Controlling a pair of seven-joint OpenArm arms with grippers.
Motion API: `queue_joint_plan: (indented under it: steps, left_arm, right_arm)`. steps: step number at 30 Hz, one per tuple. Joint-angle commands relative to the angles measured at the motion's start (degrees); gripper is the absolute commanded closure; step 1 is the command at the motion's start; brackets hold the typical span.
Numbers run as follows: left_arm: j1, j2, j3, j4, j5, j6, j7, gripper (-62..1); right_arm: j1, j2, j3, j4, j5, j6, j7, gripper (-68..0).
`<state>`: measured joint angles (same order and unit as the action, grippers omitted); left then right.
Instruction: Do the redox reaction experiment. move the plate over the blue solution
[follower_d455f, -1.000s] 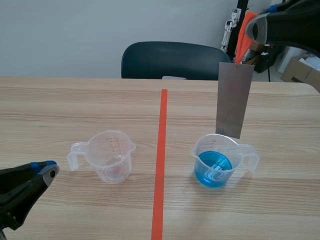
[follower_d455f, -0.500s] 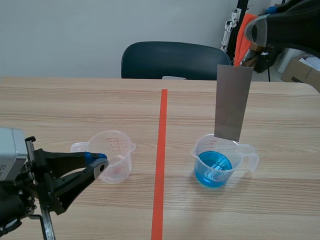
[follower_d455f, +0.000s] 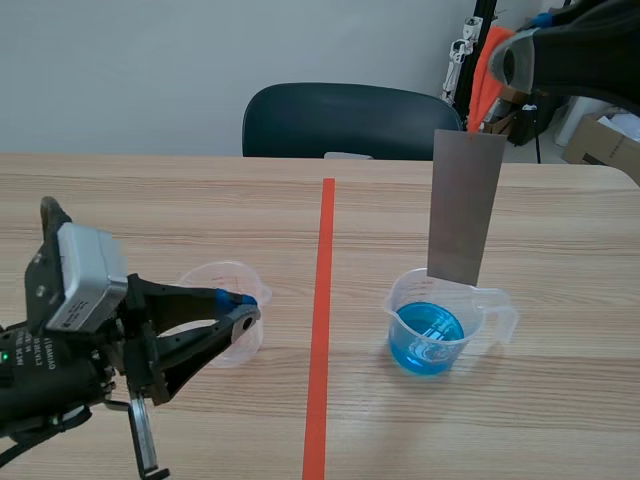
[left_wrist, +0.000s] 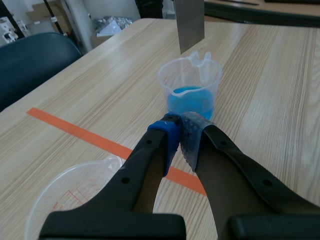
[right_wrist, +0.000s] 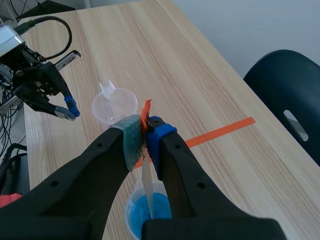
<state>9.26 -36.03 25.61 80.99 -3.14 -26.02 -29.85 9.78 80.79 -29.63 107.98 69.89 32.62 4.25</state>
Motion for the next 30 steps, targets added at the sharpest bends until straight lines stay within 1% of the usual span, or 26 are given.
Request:
queue_joint_plan:
  steps: [1, 4, 10, 15, 22, 25, 30]
  left_arm:
    - [-0.9, 1.2, 0.6, 1.2, -0.7, -0.1, -0.1, -2.9]
    - [-2.2, 2.2, 1.8, 1.2, -0.7, -0.1, 0.0, -2.9]
    - [-4.8, 4.8, 4.0, 1.2, -0.6, -0.1, 2.9, -2.9]
    - [-6.7, 7.1, 4.1, 1.2, -0.6, -0.1, 3.7, -2.9]
    - [-9.9, 9.6, 4.8, 1.2, -0.7, -0.1, 8.8, -2.9]
    - [-11.3, 10.6, 6.0, 1.2, -0.7, -0.1, 13.4, -2.9]
    - [-12.6, 12.6, 7.5, 1.2, -0.7, -0.1, 15.8, -2.9]
  right_arm:
    - [1.2, 0.8, 0.8, -0.1, 0.8, 0.0, 1.2, -0.2]
    - [1.2, 0.8, 0.8, -0.1, 0.8, 0.0, 1.2, -0.2]
    - [1.2, 0.8, 0.8, -0.1, 0.8, 0.0, 1.3, -0.2]
    - [1.2, 0.8, 0.8, -0.1, 0.9, 0.0, 1.3, -0.2]
    - [1.2, 0.8, 0.8, -0.1, 0.9, 0.0, 1.3, -0.2]
    - [1.2, 0.8, 0.8, -0.1, 0.9, 0.0, 1.3, -0.2]
    - [1.2, 0.8, 0.8, -0.1, 0.9, 0.0, 1.3, -0.2]
